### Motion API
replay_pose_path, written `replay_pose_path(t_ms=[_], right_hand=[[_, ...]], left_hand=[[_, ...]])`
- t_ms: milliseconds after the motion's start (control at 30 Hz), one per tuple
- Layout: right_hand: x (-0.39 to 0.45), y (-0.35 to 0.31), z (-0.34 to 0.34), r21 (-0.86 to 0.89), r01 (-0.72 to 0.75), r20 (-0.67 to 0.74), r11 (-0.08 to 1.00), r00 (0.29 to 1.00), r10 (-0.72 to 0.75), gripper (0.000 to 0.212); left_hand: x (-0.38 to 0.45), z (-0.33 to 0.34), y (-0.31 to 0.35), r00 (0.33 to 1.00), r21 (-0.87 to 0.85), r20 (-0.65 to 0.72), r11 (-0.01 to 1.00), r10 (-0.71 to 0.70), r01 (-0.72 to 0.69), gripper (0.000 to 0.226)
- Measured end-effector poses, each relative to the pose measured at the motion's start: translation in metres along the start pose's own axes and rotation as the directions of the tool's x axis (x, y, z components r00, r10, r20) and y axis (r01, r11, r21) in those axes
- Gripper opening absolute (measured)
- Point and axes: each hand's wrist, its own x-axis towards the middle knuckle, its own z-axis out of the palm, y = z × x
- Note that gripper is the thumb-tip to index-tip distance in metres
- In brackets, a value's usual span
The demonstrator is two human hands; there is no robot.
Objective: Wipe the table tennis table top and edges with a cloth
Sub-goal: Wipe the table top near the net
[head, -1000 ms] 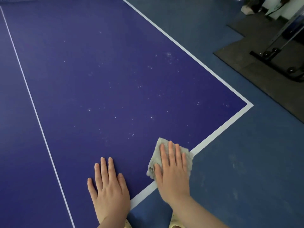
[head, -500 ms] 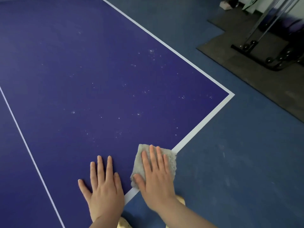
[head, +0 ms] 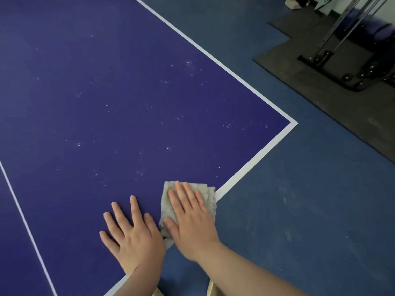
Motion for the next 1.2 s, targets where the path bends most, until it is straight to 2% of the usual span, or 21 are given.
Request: replay_pose_path(t_ms=[67, 200, 267, 367, 433, 500, 600, 667, 733, 833, 933, 1000, 1100, 1200], right_hand=[[0.023, 0.020, -0.002, -0.024, 0.015, -0.011, 1.000, 1.000, -0.015, 0.062], [0.030, 0.065, -0.008, -0.070, -0.200, -0.037, 0.977, 0.980, 0.197, 0.065], [0.013, 0.064, -0.007, -0.063, -0.226, -0.061, 0.972, 0.973, 0.222, 0.065], [-0.004, 0.029, -0.003, -0.020, -0.105, -0.026, 0.994, 0.994, 0.105, 0.064], [0.009, 0.018, -0.001, -0.019, -0.001, -0.008, 1.000, 1.000, 0.001, 0.065], [0.037, 0.024, -0.003, -0.026, 0.023, -0.010, 0.999, 1.000, -0.024, 0.066], [0.060, 0.059, -0.007, -0.046, -0.094, -0.001, 0.995, 0.996, 0.094, 0.068], [0.044, 0.075, -0.007, -0.019, -0.219, -0.021, 0.976, 0.976, 0.219, 0.067], [0.018, 0.067, -0.009, 0.013, -0.256, -0.044, 0.967, 0.966, 0.256, 0.065], [0.004, 0.040, -0.007, 0.040, -0.056, -0.016, 0.998, 0.998, 0.056, 0.060], [0.045, 0.055, -0.011, 0.004, 0.100, -0.010, 0.995, 0.995, -0.100, 0.059], [0.071, 0.086, -0.013, -0.037, 0.026, -0.031, 0.999, 0.999, -0.027, 0.060], [0.070, 0.130, -0.015, -0.016, -0.216, -0.082, 0.976, 0.973, 0.214, 0.060], [0.037, 0.119, -0.016, 0.022, -0.193, -0.073, 0.981, 0.978, 0.194, 0.059]], left_hand=[[-0.001, 0.003, 0.000, 1.000, 0.011, -0.007, 1.000, -0.001, 0.001, 0.057], [-0.002, 0.005, 0.001, 1.000, 0.035, 0.001, 0.999, -0.006, 0.006, 0.060], [-0.002, 0.006, 0.001, 1.000, 0.053, -0.019, 0.999, 0.000, 0.001, 0.060], [-0.002, 0.007, 0.000, 0.999, 0.071, -0.034, 0.997, 0.005, -0.002, 0.061], [0.000, 0.008, 0.002, 0.999, 0.083, -0.049, 0.996, 0.019, -0.015, 0.061], [0.003, 0.009, 0.005, 0.998, 0.097, -0.063, 0.995, 0.031, -0.024, 0.061], [0.004, 0.010, 0.002, 0.998, 0.122, -0.053, 0.992, 0.018, -0.012, 0.061], [0.002, 0.009, -0.002, 0.999, 0.123, -0.042, 0.992, 0.009, -0.004, 0.061], [0.001, 0.009, -0.003, 0.998, 0.112, -0.061, 0.994, 0.015, -0.008, 0.062], [0.000, 0.011, -0.005, 0.994, 0.090, -0.105, 0.996, 0.033, -0.023, 0.063], [0.002, 0.013, -0.001, 0.986, 0.021, -0.164, 1.000, 0.005, -0.001, 0.067], [0.003, 0.016, 0.019, 0.989, -0.044, -0.144, 0.999, 0.020, -0.026, 0.068], [0.003, 0.029, 0.070, 0.989, -0.087, -0.076, 0.988, 0.125, -0.131, 0.063], [0.003, 0.040, 0.101, 0.994, -0.064, -0.040, 0.993, 0.102, -0.104, 0.059]])
